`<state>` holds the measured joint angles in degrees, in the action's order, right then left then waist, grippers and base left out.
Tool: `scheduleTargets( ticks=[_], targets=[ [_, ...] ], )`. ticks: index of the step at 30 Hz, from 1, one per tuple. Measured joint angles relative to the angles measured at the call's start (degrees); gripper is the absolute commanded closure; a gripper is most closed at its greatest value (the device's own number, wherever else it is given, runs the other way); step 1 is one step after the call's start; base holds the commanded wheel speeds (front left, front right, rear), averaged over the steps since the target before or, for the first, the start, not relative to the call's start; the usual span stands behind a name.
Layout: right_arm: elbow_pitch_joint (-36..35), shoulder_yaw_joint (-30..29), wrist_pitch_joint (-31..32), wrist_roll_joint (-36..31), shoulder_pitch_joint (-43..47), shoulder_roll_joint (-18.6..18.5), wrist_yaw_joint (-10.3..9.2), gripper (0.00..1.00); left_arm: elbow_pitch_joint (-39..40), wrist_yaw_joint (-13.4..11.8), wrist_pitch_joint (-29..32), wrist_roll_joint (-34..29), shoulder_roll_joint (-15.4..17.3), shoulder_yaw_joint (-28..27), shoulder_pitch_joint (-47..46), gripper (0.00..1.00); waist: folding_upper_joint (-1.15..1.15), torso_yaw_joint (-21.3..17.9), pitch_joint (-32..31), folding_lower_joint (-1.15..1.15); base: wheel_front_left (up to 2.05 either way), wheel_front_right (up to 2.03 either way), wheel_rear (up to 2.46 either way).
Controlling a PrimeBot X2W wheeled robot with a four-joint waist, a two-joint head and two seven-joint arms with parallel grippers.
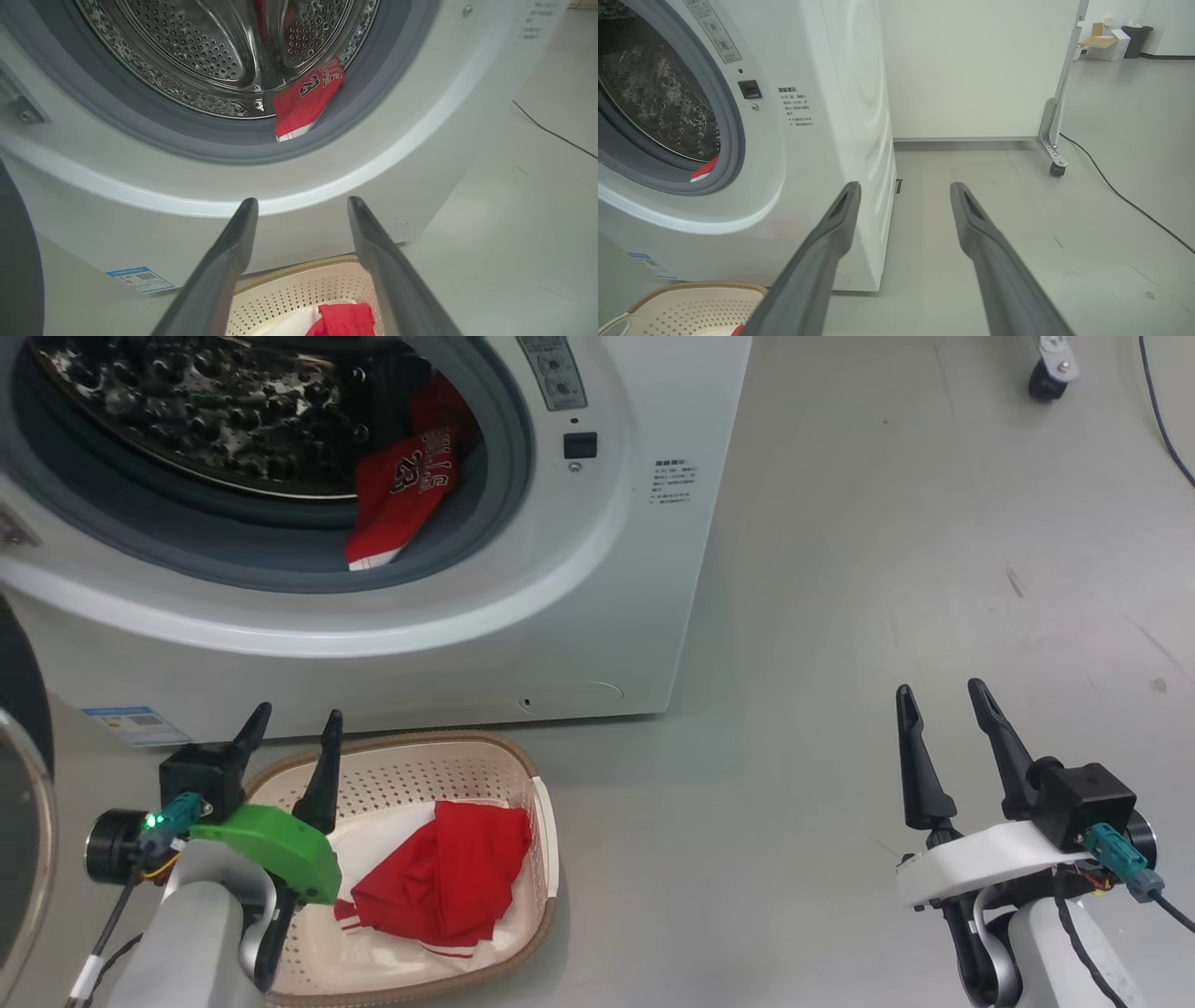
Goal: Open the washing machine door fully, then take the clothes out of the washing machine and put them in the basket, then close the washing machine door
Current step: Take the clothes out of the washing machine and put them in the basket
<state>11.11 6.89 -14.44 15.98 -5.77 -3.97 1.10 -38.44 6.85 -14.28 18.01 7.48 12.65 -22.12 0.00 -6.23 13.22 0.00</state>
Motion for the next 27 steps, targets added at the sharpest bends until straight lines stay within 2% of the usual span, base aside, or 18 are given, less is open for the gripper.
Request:
scheduleTargets(
  ticks=[11, 27],
  targets=[
    [-0.4, -0.8, 0.0, 0.0, 2.7, -0.1, 0.03, 0.00, 8.3, -0.3, 0.0, 1.0, -0.8, -3.4, 4.5, 0.00, 0.00, 3.5, -4.5, 0.00, 0.00, 0.00, 0.00],
    [-1.3, -0.8, 0.0, 0.0, 4.0, 0.0, 0.59, 0.00, 14.0, -1.6, 0.0, 0.5, -2.5, -4.5, 9.9, 0.00, 0.00, 3.6, -5.7, 0.00, 0.00, 0.00, 0.00]
  ],
)
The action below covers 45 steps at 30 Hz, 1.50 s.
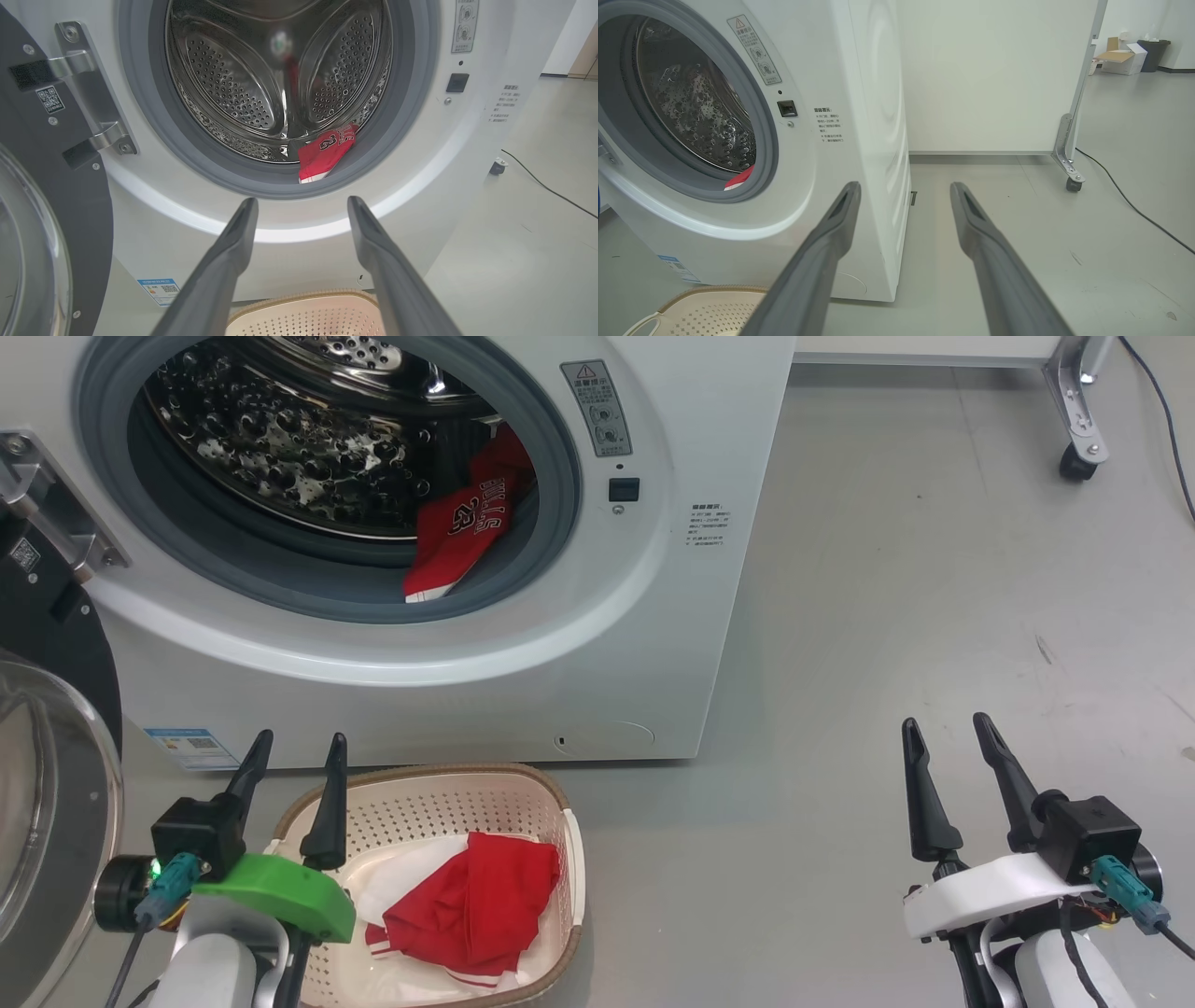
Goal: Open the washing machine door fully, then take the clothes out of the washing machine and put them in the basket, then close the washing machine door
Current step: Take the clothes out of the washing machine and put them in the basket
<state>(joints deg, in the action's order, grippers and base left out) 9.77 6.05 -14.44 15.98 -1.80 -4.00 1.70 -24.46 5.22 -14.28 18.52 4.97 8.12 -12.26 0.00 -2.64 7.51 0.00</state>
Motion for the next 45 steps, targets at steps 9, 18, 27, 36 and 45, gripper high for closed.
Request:
scheduleTargets(
  ticks=[9, 18, 27, 36, 45],
  targets=[
    [-0.2, 0.0, 0.0, 0.0, 0.1, 0.1, 0.02, 0.00, 1.8, -0.4, 0.0, -0.5, -0.1, -0.2, 1.4, 0.00, 0.00, -0.3, 0.2, 0.00, 0.00, 0.00, 0.00],
    [-0.3, 0.0, 0.0, 0.0, 0.1, 0.2, 0.23, 0.00, 3.1, -0.4, 0.0, -0.7, -0.4, -0.2, 2.1, 0.00, 0.00, -0.5, 0.4, 0.00, 0.00, 0.00, 0.00],
    [-0.3, 0.0, 0.0, 0.0, 0.1, 0.2, 0.25, 0.00, 3.7, -0.4, 0.0, -1.5, -0.4, -0.2, 3.0, 0.00, 0.00, -0.5, 0.4, 0.00, 0.00, 0.00, 0.00],
    [-0.4, 0.0, 0.0, 0.0, 0.1, 0.3, 0.27, 0.00, 4.5, -0.4, 0.0, -1.9, -0.4, -0.3, 3.2, 0.00, 0.00, -0.7, 0.8, 0.00, 0.00, 0.00, 0.00],
    [-0.6, 0.0, 0.0, 0.0, 0.1, 0.4, 0.29, 0.00, 4.9, -0.4, 0.0, -2.1, -0.4, -0.4, 3.3, 0.00, 0.00, -0.9, 1.6, 0.00, 0.00, 0.00, 0.00]
  ],
)
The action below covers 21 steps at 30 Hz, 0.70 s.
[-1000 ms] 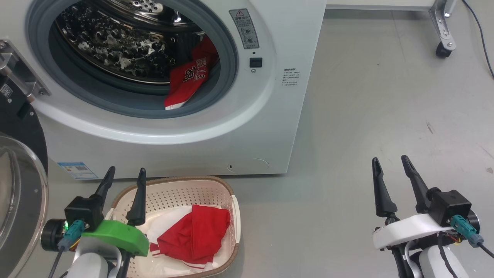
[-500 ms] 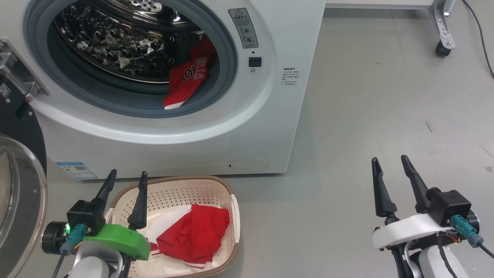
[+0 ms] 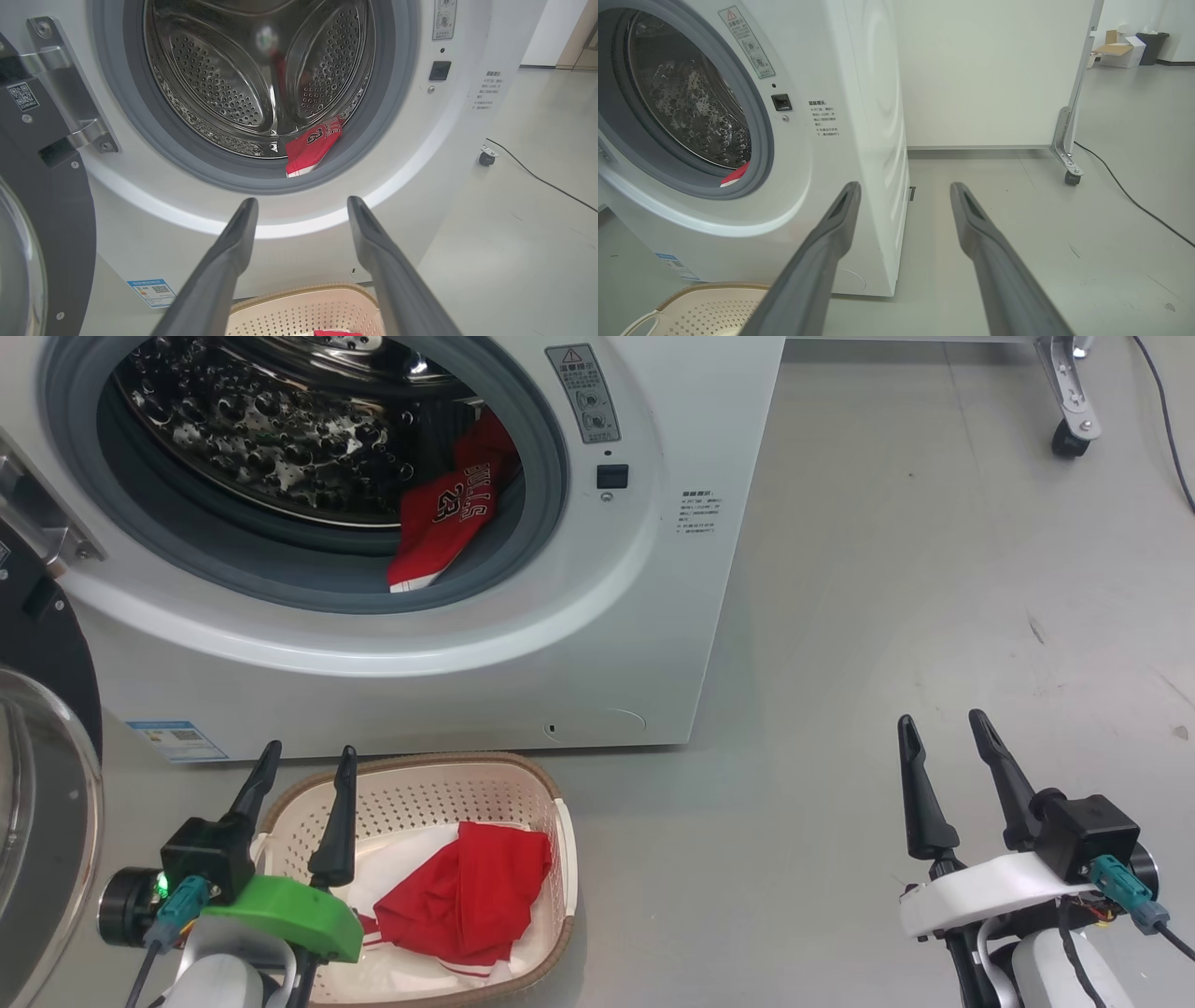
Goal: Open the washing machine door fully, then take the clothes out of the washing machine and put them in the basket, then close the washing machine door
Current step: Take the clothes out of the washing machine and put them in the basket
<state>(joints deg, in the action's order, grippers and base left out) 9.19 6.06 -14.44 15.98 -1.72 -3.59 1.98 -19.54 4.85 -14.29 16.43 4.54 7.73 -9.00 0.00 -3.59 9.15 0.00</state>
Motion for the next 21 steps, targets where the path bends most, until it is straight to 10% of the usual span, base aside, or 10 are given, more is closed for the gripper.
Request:
scheduleTargets(
  ticks=[21],
  targets=[
    [-1.4, 2.9, 0.0, -0.6, -0.5, 0.2, 0.58, 0.00, 3.9, 0.0, 0.0, -0.9, 2.1, -0.6, -1.3, 0.00, 0.00, -1.7, 7.7, 0.00, 0.00, 0.00, 0.00]
  ],
)
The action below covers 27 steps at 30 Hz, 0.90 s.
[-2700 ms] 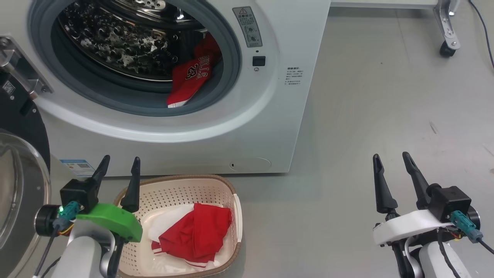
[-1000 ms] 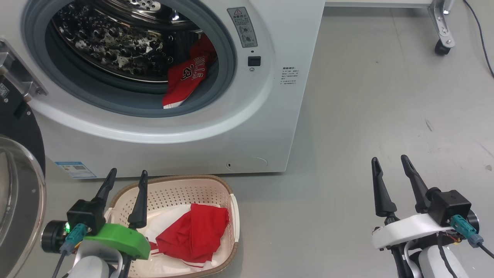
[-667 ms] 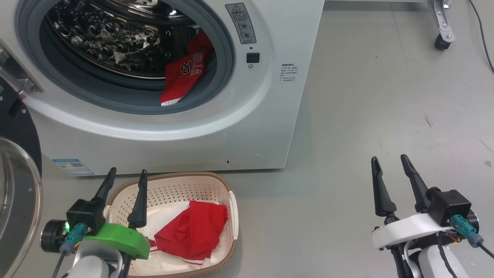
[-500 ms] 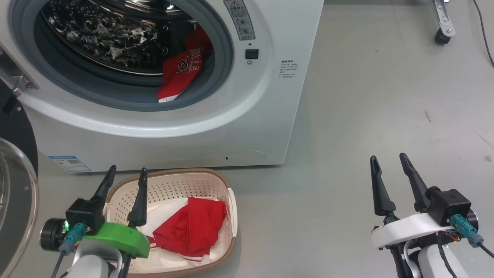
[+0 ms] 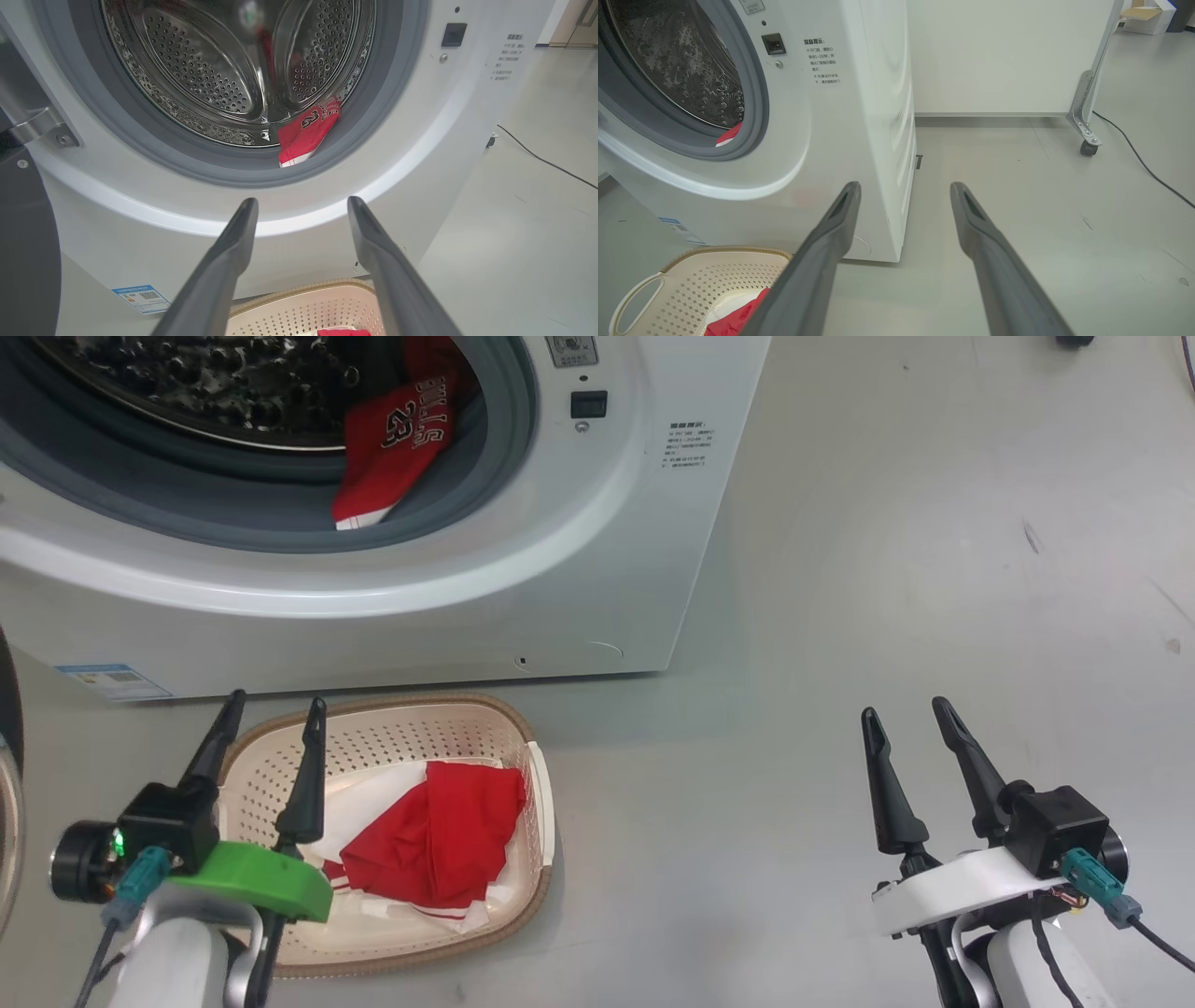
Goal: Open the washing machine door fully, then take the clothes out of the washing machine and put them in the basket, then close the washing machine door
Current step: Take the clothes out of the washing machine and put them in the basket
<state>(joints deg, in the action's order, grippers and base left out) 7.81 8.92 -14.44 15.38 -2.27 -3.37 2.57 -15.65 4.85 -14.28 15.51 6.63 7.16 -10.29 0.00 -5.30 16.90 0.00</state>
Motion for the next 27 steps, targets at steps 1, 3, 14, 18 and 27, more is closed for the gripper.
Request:
scheduleTargets(
  ticks=[1, 3, 14, 18, 27],
  targets=[
    [0.0, 0.2, 0.0, 0.0, -0.2, 0.0, 0.00, 0.00, 0.4, 0.0, 0.0, 0.0, 0.4, -0.2, -0.5, 0.00, 0.00, -0.3, 0.6, 0.00, 0.00, 0.00, 0.00],
    [-0.1, 0.6, 0.0, 0.0, -0.8, 0.1, 0.34, 0.00, 1.3, 0.0, 0.1, -0.3, 1.2, -0.5, -2.0, 0.00, 0.00, -0.9, 1.8, 0.00, 0.00, 0.00, 0.00],
    [-0.3, 2.7, 0.0, 0.2, -3.4, 0.6, 0.40, 0.00, 3.5, 0.6, 6.4, -1.0, 6.8, -1.9, -12.0, 0.00, 0.00, -6.2, 7.9, 0.00, 0.00, 0.00, 0.00],
    [-0.3, 3.6, 0.0, 0.3, -4.8, 0.8, 0.42, 0.00, 2.5, 0.8, 9.7, -0.1, 8.2, -3.3, -15.0, 0.00, 0.00, -8.7, 9.7, 0.00, 0.00, 0.00, 0.00],
    [0.2, 4.5, 0.0, 2.1, -5.7, 0.9, 0.46, 0.00, -2.2, 1.1, 16.0, 1.6, 11.3, -4.9, -20.4, 0.00, 0.00, -14.4, 12.7, 0.00, 0.00, 0.00, 0.00]
  ],
)
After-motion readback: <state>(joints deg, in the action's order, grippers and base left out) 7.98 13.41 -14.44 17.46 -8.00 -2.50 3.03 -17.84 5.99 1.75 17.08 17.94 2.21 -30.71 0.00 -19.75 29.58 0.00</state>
